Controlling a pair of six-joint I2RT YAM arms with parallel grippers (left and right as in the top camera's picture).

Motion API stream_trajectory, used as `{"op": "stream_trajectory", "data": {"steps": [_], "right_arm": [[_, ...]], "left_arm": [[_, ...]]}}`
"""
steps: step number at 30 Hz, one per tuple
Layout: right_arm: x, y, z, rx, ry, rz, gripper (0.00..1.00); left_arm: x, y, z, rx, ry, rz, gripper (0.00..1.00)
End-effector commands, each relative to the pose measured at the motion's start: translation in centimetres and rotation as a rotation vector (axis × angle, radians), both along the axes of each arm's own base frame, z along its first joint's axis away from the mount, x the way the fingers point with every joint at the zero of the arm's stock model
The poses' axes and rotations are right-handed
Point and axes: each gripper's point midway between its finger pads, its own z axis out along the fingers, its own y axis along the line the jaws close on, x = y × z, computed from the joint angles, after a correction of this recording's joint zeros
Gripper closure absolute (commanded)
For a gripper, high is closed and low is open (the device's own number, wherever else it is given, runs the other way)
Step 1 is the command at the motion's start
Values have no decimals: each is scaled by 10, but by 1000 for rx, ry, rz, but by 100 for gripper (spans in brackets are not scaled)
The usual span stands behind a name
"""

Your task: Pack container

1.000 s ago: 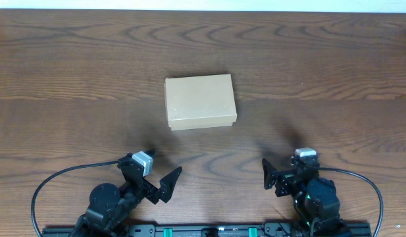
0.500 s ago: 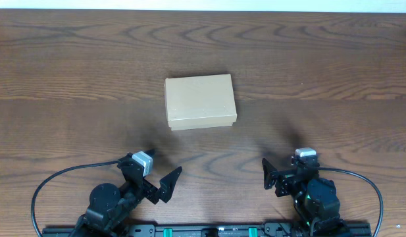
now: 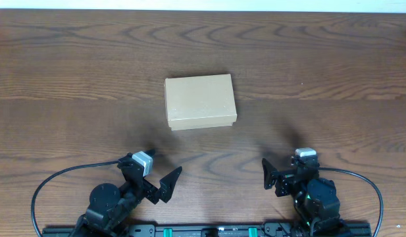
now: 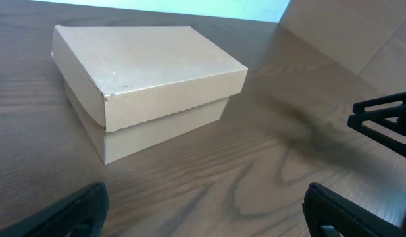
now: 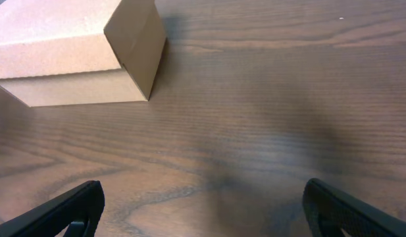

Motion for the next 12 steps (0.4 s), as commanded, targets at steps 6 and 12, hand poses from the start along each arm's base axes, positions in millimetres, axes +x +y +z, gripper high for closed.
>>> {"op": "stream_trajectory", "data": {"steps": [6,12], "right_arm": [[0,-1,1,13,-5,-9,1],[0,-1,1,13,-5,-9,1]], "left_arm": [[1,0,-10,10,13,5,5],[1,0,-10,10,13,5,4]]}}
